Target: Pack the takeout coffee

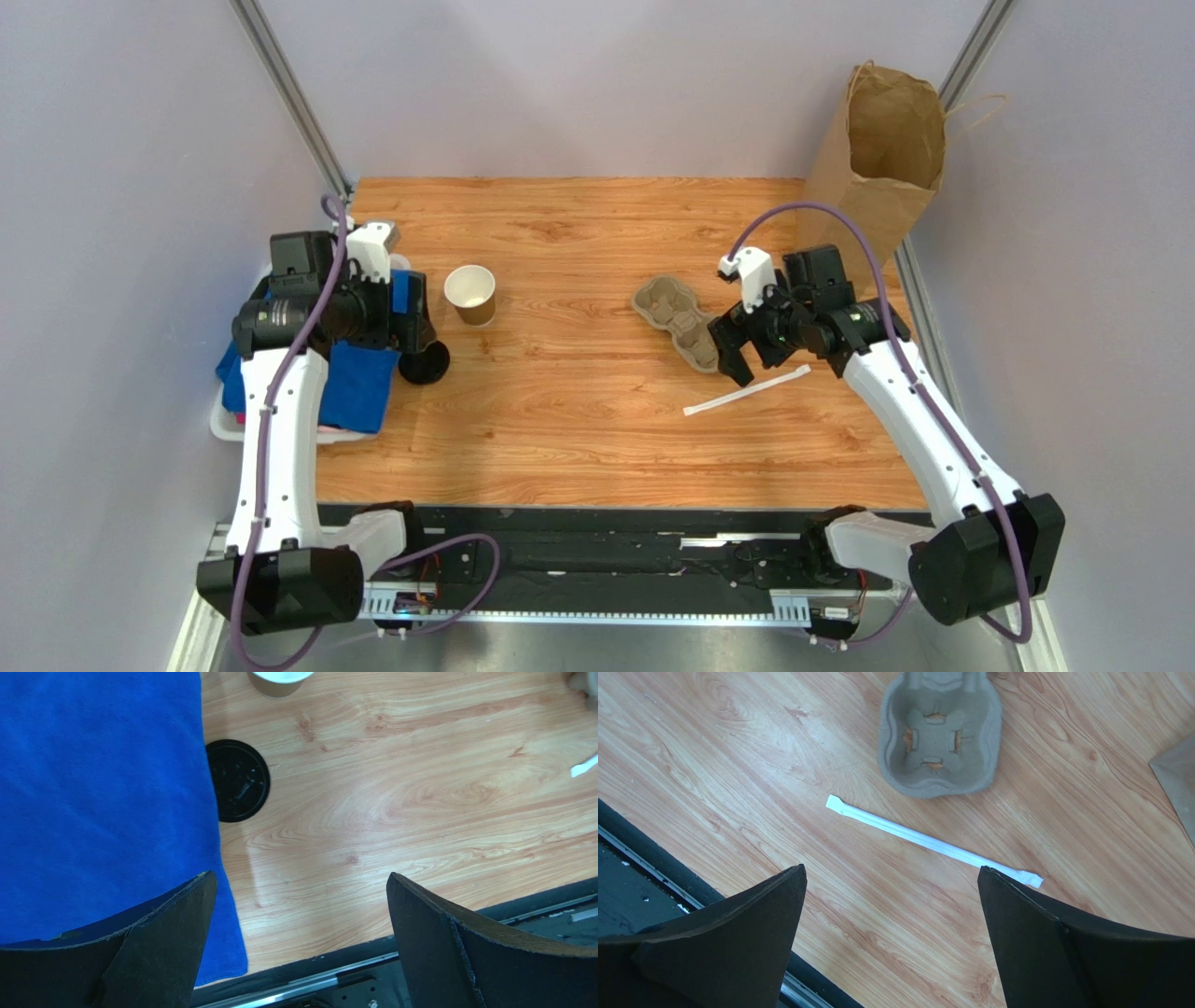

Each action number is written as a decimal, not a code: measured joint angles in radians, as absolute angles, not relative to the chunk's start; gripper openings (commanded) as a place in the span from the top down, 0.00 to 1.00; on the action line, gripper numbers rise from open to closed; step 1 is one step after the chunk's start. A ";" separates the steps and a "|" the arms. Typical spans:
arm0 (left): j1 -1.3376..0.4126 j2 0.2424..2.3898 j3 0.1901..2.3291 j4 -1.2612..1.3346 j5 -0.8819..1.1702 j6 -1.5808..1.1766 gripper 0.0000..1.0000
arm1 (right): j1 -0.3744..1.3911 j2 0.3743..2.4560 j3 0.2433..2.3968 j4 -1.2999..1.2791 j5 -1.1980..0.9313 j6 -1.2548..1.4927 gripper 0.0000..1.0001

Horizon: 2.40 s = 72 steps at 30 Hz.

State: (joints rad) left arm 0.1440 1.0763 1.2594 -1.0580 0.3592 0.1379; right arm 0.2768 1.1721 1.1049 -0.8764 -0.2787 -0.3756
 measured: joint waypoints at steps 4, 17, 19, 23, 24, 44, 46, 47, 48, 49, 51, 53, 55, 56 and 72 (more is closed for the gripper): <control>0.103 1.184 1.364 -1.055 0.300 0.166 0.01 | 0.333 1.243 1.144 -0.874 -0.272 -0.390 0.00; 0.035 1.750 1.728 -1.019 0.211 0.302 0.08 | 0.371 1.409 1.368 -0.887 -0.210 -0.405 0.00; 0.035 1.824 1.776 -1.023 0.216 0.304 0.11 | 0.371 1.420 1.405 -0.897 -0.199 -0.405 0.00; 0.034 1.937 1.859 -1.032 0.241 0.306 0.21 | 0.371 1.423 1.436 -0.913 -0.189 -0.404 0.00; 0.034 1.957 1.876 -1.034 0.249 0.306 0.23 | 0.371 1.423 1.438 -0.920 -0.186 -0.404 0.00; -0.061 2.156 1.917 -1.032 0.226 0.340 1.00 | 0.371 1.432 1.526 -0.994 -0.146 -0.416 0.00; -0.084 2.142 1.893 -1.017 0.234 0.331 1.00 | 0.371 1.429 1.525 -0.998 -0.146 -0.416 0.00; -0.105 2.129 1.867 -1.010 0.234 0.323 1.00 | 0.371 1.427 1.525 -0.998 -0.146 -0.416 0.00; -0.130 2.110 1.834 -1.000 0.234 0.316 1.00 | 0.371 1.424 1.522 -0.998 -0.146 -0.416 0.00; -0.160 2.083 1.796 -0.989 0.234 0.308 1.00 | 0.371 1.419 1.517 -0.998 -0.146 -0.416 0.00; -0.251 2.022 1.705 -0.971 0.234 0.287 1.00 | 0.371 1.404 1.501 -0.998 -0.144 -0.416 0.00; -0.327 1.985 1.650 -0.963 0.238 0.271 1.00 | 0.371 1.391 1.486 -0.998 -0.140 -0.416 0.00; -0.406 1.953 1.599 -0.947 0.247 0.251 1.00 | 0.371 1.381 1.474 -1.000 -0.139 -0.416 0.00; -0.451 1.939 1.576 -0.941 0.254 0.239 1.00 | 0.371 1.377 1.469 -1.000 -0.138 -0.416 0.00; -0.635 1.919 1.541 -0.858 0.218 0.106 0.30 | 0.369 1.333 1.421 -1.000 -0.117 -0.416 0.00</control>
State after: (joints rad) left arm -0.6353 1.9186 1.5406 -0.8581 0.2184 0.1062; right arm 0.3695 1.3334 1.4208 -1.0000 -0.1169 -0.4164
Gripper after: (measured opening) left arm 0.408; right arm 0.999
